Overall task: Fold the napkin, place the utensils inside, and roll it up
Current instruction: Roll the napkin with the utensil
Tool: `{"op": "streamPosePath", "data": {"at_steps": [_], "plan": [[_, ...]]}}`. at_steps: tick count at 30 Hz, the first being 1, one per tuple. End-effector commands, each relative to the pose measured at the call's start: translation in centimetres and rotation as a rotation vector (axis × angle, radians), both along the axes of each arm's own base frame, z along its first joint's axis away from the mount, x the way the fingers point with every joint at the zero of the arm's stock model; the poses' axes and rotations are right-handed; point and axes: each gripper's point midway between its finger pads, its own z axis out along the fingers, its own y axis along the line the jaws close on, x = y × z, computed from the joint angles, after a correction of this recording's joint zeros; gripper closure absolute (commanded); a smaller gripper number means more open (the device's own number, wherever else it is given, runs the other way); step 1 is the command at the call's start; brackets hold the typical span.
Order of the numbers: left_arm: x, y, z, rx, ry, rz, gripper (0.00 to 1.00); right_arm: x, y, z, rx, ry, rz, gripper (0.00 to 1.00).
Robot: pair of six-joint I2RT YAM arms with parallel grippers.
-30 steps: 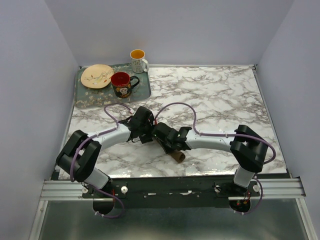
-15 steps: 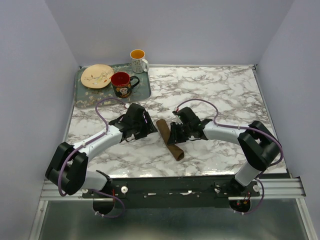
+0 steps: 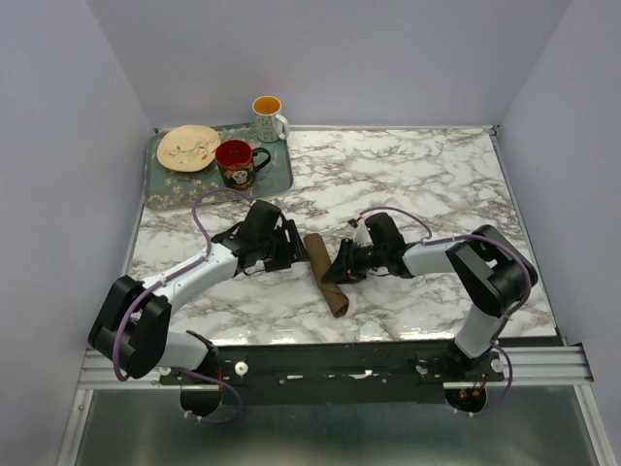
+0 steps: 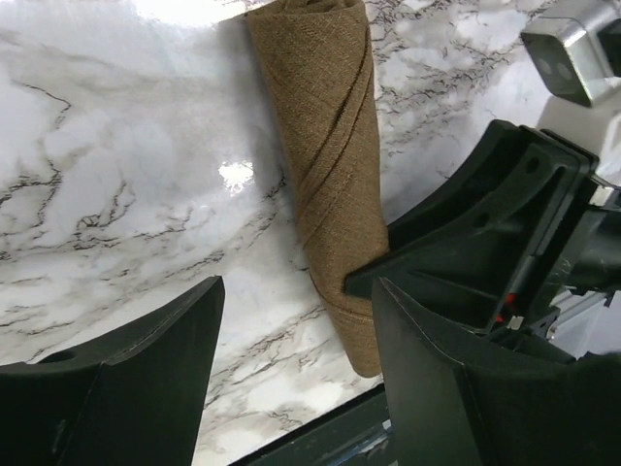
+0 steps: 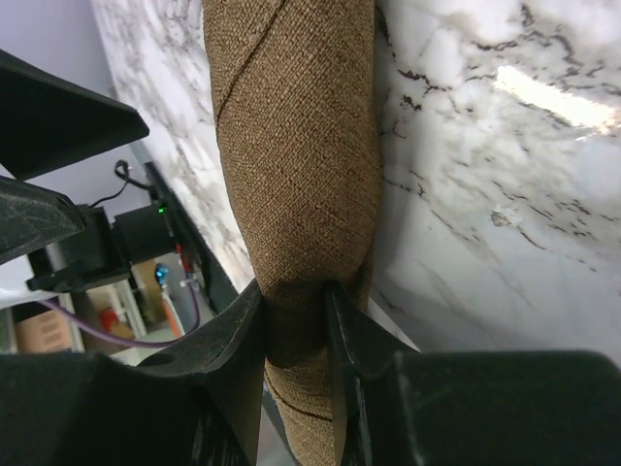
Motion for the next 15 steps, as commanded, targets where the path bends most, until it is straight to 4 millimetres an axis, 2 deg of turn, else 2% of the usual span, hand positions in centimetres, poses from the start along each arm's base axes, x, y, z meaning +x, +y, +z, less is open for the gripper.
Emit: {"op": "streamPosePath", "data": {"at_steps": [1, 6, 10, 15], "plan": [[-0.5, -1.2, 0.2, -0.045, 0.007, -0.068, 0.30, -1.2, 0.3, -0.2, 0.085, 0.093, -0.004, 0.65], [-1.2, -2.0, 0.2, -0.056, 0.022, -0.096, 0.34, -1.6, -0.3, -0.9, 0.095, 0.137, -0.065, 0.65], [-1.3, -2.5, 0.4, -0.042, 0.016, -0.116, 0.35, -1.2, -0.2, -0.5, 0.150, 0.145, -0.118, 0.64], [-2.3, -3.4, 0.2, -0.022, 0.030, -0.147, 0.43, -1.1, -0.1, -0.5, 0.156, 0.147, -0.128, 0.64]]}}
